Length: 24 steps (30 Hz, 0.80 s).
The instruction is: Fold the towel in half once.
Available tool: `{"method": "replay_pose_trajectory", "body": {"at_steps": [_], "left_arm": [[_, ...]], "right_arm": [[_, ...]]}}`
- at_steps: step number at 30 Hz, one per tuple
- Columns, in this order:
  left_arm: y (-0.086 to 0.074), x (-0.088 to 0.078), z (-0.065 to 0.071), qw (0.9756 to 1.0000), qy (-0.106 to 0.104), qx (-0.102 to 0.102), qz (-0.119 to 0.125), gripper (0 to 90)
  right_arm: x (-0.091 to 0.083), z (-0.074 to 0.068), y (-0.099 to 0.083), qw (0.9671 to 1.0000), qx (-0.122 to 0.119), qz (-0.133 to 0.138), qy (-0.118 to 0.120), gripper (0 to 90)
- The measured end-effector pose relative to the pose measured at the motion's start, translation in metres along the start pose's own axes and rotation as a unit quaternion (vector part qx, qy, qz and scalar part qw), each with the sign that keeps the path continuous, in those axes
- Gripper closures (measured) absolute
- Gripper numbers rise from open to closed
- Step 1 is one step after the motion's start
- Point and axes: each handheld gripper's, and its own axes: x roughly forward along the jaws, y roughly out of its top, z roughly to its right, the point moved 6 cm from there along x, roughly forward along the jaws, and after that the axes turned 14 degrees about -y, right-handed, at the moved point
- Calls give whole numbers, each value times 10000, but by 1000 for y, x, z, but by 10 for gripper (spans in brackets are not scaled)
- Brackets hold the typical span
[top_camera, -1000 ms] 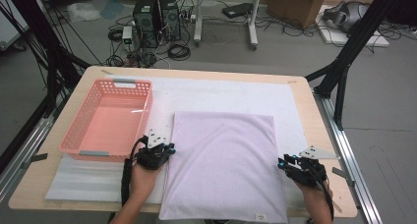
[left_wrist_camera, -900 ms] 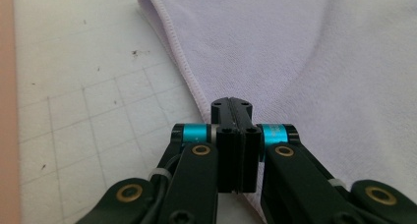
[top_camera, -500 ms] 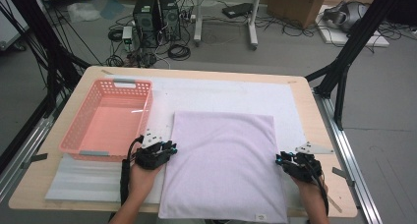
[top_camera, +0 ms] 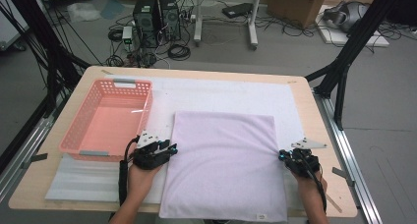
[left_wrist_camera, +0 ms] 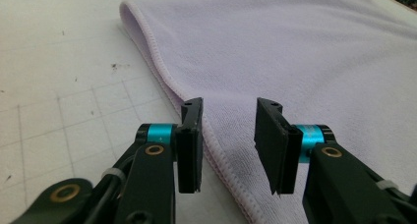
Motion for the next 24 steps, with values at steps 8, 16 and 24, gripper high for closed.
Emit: {"method": "replay_pose_trajectory", "body": {"at_steps": [8,16,24], "left_arm": [[0,0,1,9999,-142,55,17,628],[3,1,7,9986,-460,164,213,571],[10,-1,16,9935,-960,276,537,415]], "right_arm": [[11,7,18,9979,477,402,197,695],[28,13,19,9988,414,195,-198,708],[-18,28,11,9924,819,870,307,558]]}}
